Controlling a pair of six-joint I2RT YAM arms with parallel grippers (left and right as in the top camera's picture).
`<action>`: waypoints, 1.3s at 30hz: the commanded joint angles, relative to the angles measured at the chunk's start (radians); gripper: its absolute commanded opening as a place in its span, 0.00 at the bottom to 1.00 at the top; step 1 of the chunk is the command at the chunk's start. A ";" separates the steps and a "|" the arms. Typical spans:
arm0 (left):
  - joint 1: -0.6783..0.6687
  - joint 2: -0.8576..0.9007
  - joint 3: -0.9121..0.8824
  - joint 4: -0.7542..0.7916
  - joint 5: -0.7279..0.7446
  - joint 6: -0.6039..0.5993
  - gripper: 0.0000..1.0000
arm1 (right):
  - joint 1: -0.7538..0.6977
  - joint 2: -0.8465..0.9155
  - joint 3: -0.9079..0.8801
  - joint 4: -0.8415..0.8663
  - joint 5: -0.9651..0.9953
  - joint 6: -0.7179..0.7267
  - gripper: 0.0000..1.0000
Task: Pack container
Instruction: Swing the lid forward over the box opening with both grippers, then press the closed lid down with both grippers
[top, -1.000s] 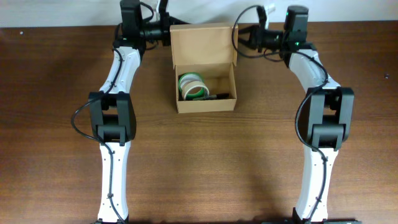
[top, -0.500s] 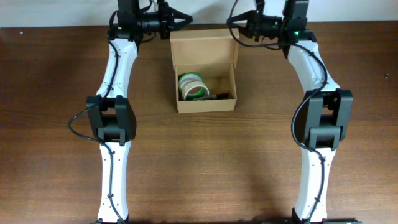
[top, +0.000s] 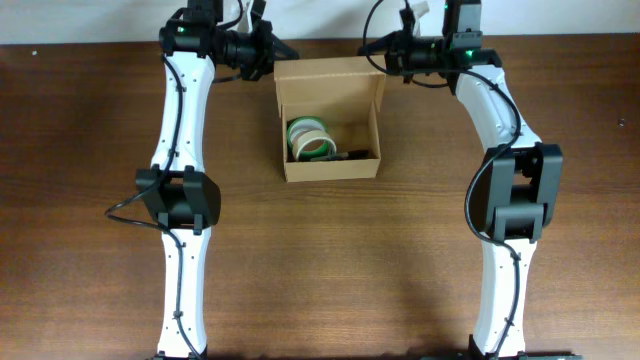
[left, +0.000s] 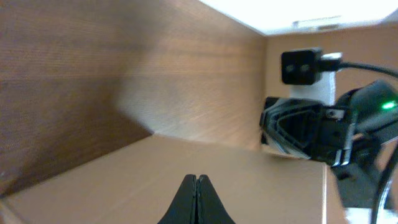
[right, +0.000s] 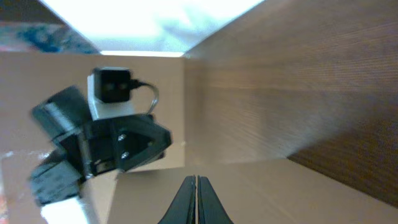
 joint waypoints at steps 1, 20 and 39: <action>-0.007 0.009 0.056 -0.095 -0.089 0.127 0.01 | 0.029 -0.110 0.020 -0.075 0.112 -0.110 0.04; -0.081 -0.018 0.210 -0.485 -0.304 0.288 0.01 | 0.140 -0.366 0.021 -0.773 0.649 -0.584 0.04; -0.226 -0.186 0.174 -0.485 -0.771 0.248 0.02 | 0.186 -0.366 0.020 -1.003 0.901 -0.750 0.04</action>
